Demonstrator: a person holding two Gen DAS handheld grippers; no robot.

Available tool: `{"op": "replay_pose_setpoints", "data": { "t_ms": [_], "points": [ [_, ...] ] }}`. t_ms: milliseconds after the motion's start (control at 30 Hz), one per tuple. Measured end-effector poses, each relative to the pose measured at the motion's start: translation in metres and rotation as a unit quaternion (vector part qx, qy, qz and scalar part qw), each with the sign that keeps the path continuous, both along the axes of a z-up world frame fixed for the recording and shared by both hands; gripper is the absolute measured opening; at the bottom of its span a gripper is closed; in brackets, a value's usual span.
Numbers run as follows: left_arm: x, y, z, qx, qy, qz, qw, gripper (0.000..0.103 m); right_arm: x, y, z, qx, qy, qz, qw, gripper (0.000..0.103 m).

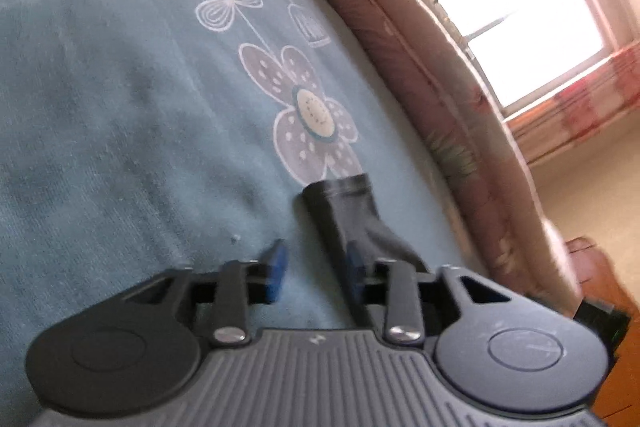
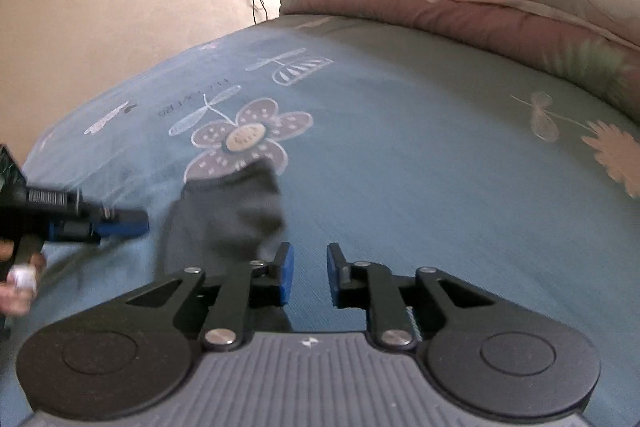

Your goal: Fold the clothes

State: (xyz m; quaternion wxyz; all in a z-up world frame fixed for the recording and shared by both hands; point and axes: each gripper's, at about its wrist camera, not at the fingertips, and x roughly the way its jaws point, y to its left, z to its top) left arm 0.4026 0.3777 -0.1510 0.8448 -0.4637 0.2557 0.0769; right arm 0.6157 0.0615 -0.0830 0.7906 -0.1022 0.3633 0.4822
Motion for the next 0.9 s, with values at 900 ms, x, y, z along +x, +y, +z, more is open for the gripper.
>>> {"op": "replay_pose_setpoints", "data": {
  "t_ms": [900],
  "points": [
    [0.018,-0.072,0.04,0.086,0.026,-0.115,0.9893,0.05,-0.067,-0.19,-0.002,-0.137,-0.052,-0.096,0.984,0.004]
  ]
}}
